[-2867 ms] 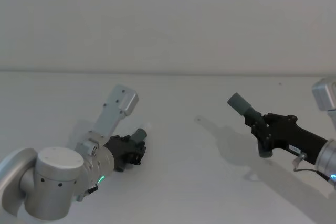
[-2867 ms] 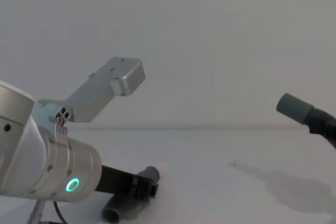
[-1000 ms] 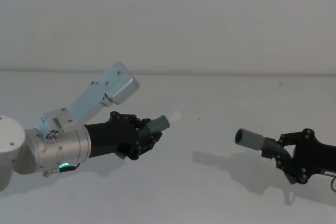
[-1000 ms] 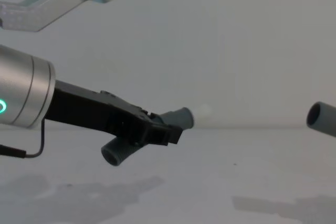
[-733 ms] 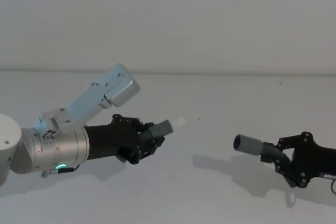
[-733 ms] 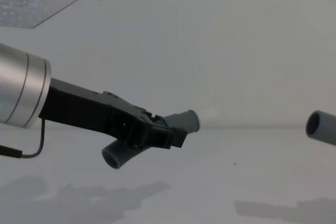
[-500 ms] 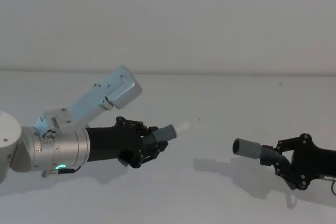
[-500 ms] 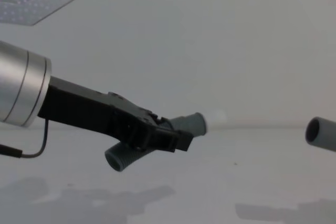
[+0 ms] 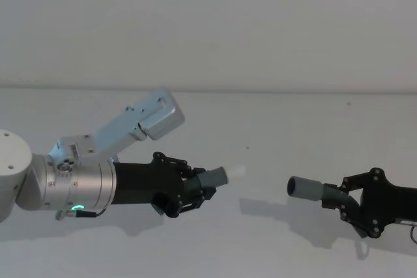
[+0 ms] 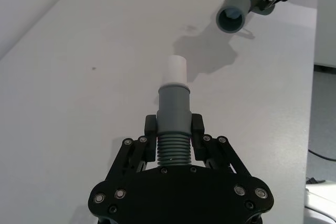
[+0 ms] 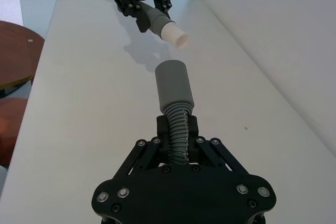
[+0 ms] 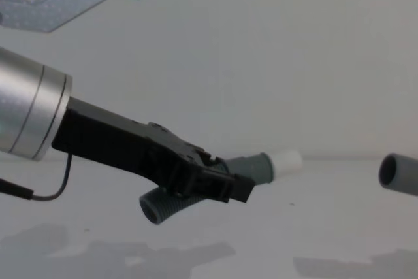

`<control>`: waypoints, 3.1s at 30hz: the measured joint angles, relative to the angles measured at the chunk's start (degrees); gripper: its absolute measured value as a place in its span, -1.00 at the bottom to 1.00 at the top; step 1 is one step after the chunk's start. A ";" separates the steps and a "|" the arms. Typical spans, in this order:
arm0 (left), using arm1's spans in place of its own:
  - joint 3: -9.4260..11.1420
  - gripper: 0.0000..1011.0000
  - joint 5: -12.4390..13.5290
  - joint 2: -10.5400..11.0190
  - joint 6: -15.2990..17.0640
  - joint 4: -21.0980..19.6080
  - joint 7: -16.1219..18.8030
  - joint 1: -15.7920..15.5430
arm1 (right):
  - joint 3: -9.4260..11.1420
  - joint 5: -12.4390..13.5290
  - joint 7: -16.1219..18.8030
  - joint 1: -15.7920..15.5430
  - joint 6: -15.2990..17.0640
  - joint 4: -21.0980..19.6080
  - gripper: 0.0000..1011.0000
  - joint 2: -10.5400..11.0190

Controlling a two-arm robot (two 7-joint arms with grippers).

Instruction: Use both hands to pick up one end of the pipe from the table, align the ends, and insert them.

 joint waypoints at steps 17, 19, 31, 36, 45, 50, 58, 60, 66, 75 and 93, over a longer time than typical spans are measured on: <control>1.93 -0.27 -0.98 0.11 -0.47 1.05 -2.59 -2.16 | -1.22 -0.22 -0.02 0.70 -0.22 0.38 -0.68 0.26; 2.05 -0.27 -1.07 0.10 -0.51 1.13 -2.71 -2.31 | -1.32 -0.22 -0.08 0.74 -0.22 0.40 -0.68 0.28; 2.44 -0.27 -1.34 0.04 -0.64 1.33 -3.08 -2.79 | -1.59 -0.29 -0.25 0.88 -0.22 0.48 -0.68 0.35; 2.50 -0.27 -1.38 0.01 -0.66 1.37 -3.14 -2.88 | -1.64 -0.31 -0.28 0.91 -0.22 0.49 -0.68 0.36; 2.66 -0.27 -1.42 0.02 -0.68 1.45 -3.17 -3.01 | -1.85 -0.35 -0.30 1.09 -0.22 0.56 -0.68 0.38; 2.87 -0.27 -1.53 0.03 -0.68 1.74 -3.20 -3.24 | -2.20 -0.63 -0.30 1.43 -0.30 0.76 -0.68 0.37; 3.23 -0.27 -2.25 -0.02 -0.96 2.40 -4.04 -3.70 | -3.00 -0.98 -0.18 2.12 -0.60 1.13 -0.68 0.33; 3.35 -0.27 -2.48 -0.02 -1.10 2.56 -4.37 -3.83 | -3.14 -1.05 -0.16 2.20 -0.63 1.16 -0.68 0.35; 3.65 -0.27 -3.03 0.03 -1.33 2.84 -4.98 -4.08 | -3.56 -1.23 -0.13 2.52 -0.64 1.21 -0.68 0.47; 3.98 -0.27 -3.93 0.34 -1.37 2.99 -5.60 -4.28 | -4.07 -1.39 -0.18 2.92 -0.64 1.23 -0.68 0.75; 4.48 -0.27 -5.55 1.02 -0.49 2.79 -5.67 -4.25 | -5.36 -2.45 -0.77 3.50 -0.58 0.11 -0.68 1.71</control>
